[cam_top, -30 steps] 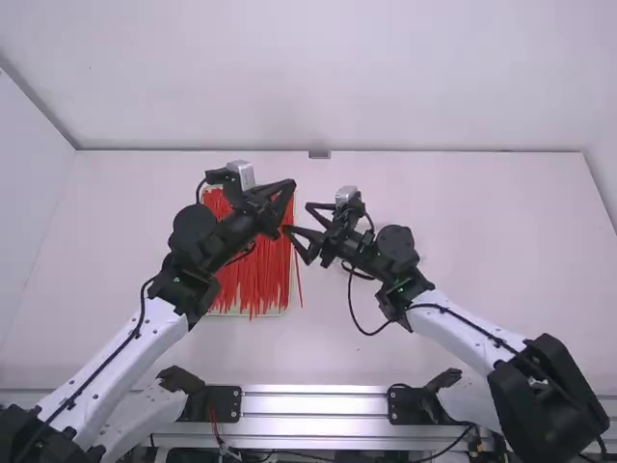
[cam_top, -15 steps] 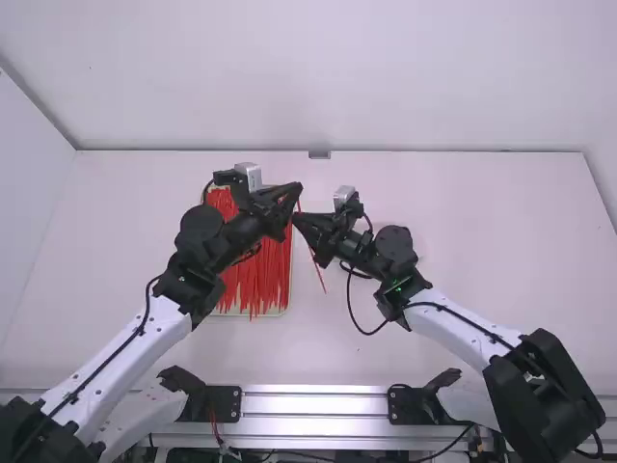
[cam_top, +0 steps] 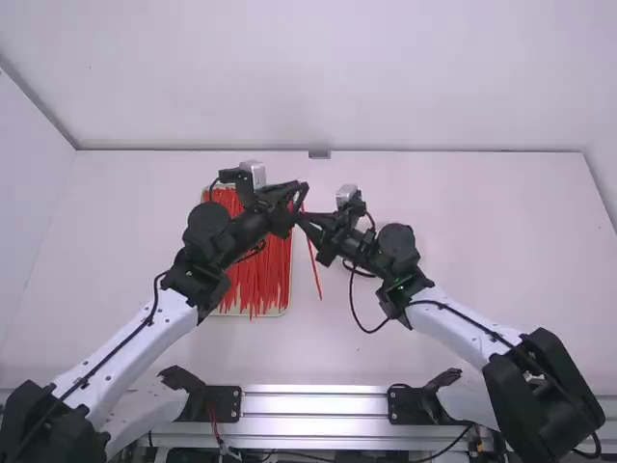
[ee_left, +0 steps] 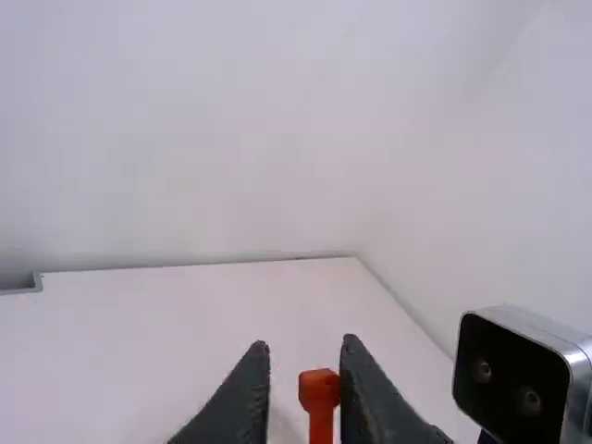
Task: Fasten the cable tie
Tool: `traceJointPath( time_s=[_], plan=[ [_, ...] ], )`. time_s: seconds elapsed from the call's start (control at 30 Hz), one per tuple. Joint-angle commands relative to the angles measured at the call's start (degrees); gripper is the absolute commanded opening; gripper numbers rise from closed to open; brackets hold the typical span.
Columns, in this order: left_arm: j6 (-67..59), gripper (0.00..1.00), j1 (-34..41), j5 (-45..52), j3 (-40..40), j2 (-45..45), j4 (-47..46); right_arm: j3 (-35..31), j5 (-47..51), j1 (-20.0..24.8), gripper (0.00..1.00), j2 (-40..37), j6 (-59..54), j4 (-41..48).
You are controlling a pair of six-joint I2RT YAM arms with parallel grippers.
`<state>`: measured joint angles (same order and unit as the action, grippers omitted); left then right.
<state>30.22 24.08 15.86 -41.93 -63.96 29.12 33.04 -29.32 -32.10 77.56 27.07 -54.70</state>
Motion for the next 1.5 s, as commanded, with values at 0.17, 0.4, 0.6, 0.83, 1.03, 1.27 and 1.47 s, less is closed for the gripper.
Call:
traceJointPath(
  time_s=[0.17,0.4,0.6,0.83,1.03,1.27,1.47],
  plan=[
    [-0.2,0.73,-2.1,-0.3,0.2,0.2,-0.2,1.8,-7.5,5.3,0.0,0.0,0.1,-0.4],
    [-0.2,0.86,-6.5,0.8,0.2,1.2,-2.4,1.8,-16.7,12.1,0.0,0.0,0.2,-0.5],
    [-4.8,0.92,-13.8,17.8,0.2,2.2,0.4,1.8,-25.6,19.8,0.0,0.0,3.1,-2.5],
    [-5.1,0.99,-19.9,29.6,0.2,2.1,3.5,1.8,-33.0,25.8,0.0,0.0,7.9,-12.2],
    [-8.6,0.99,-21.5,41.6,-3.7,1.3,3.4,1.8,-34.0,27.7,0.0,0.0,10.3,-19.4],
    [-9.7,0.99,-21.4,51.0,-11.5,-2.3,0.2,1.8,-33.1,25.7,0.0,0.0,14.4,-28.3],
    [-6.0,0.99,-19.8,59.1,-15.3,-6.4,9.0,1.8,-28.4,22.3,0.0,0.0,15.2,-33.2]
  ],
)
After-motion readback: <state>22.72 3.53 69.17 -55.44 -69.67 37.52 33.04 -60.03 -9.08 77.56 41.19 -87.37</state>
